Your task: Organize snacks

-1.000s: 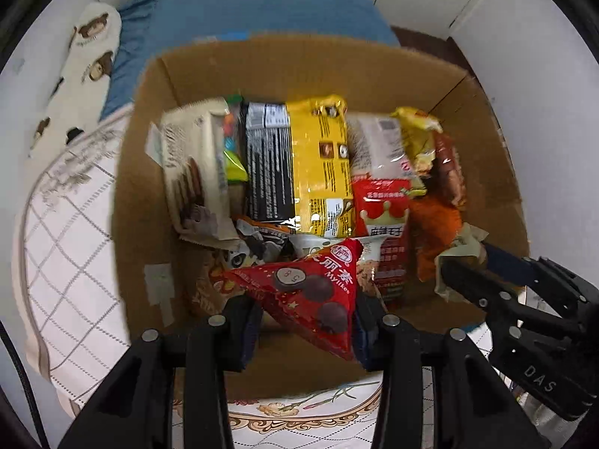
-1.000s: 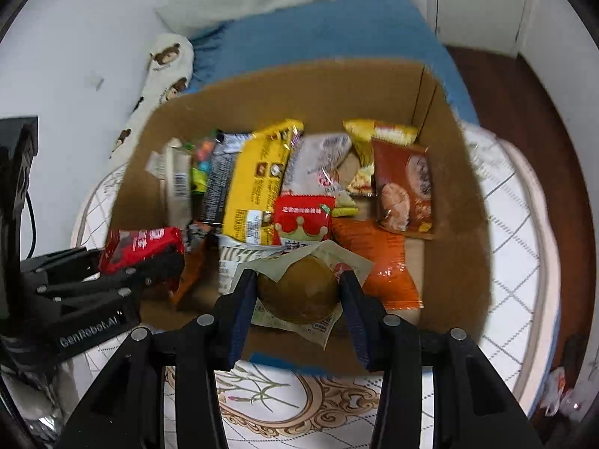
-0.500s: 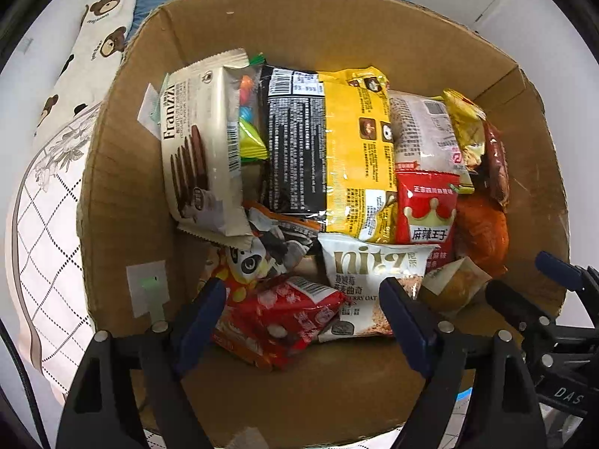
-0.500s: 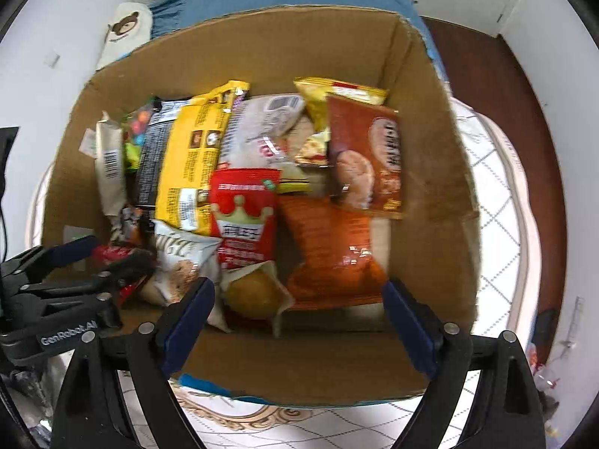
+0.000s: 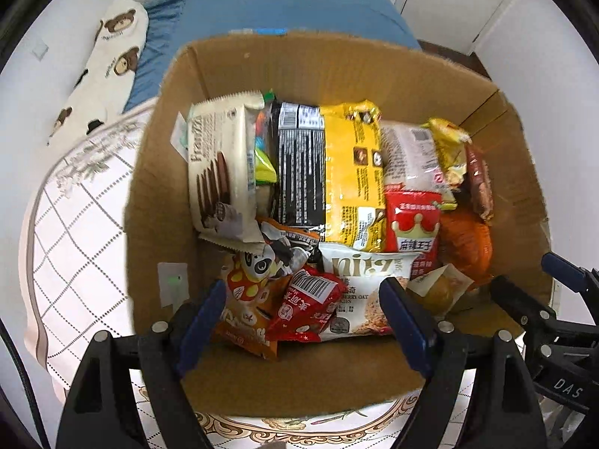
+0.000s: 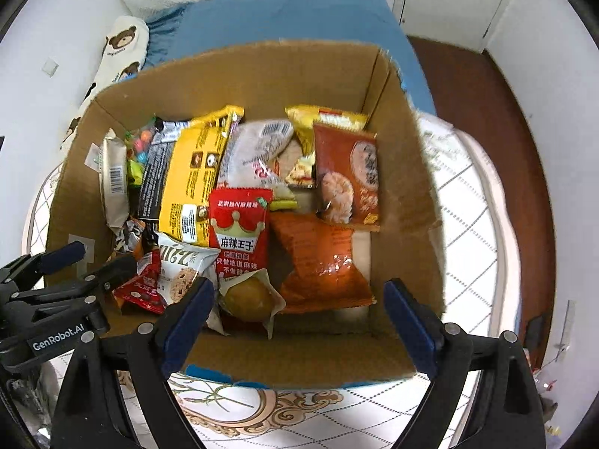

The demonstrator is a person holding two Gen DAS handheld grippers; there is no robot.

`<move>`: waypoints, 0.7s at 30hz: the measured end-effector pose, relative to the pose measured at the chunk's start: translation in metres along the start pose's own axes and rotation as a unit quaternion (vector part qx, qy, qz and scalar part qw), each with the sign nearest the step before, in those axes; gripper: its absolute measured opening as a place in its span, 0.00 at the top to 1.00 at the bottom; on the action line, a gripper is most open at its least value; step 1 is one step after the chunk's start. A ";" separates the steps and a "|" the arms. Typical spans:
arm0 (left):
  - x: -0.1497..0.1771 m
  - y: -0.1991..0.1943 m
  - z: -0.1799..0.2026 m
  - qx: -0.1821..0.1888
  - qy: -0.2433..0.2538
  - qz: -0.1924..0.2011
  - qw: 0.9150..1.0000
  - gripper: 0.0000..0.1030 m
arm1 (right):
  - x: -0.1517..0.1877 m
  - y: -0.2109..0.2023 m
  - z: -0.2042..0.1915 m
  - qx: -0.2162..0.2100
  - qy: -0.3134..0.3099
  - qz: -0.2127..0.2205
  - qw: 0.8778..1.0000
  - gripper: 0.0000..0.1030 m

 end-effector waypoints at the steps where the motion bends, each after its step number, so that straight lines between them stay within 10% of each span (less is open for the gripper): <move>1: 0.001 -0.008 0.002 -0.002 0.004 0.008 1.000 0.19 | 0.001 -0.005 0.001 0.003 -0.001 0.010 1.000 0.09; 21: 0.085 -0.141 0.037 -0.015 0.035 0.169 0.985 0.19 | 0.078 -0.145 0.025 -0.012 0.031 0.164 0.986 0.05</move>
Point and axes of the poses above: each gripper's, at about its wrist camera, not at the fingertips, and y roughly the way its jaws point, z to its right, x to its underside, the point moved 5 cm from there along y, roughly the way its jaws point, and after that the axes turned 14 degrees about x, right-handed, at the moved point
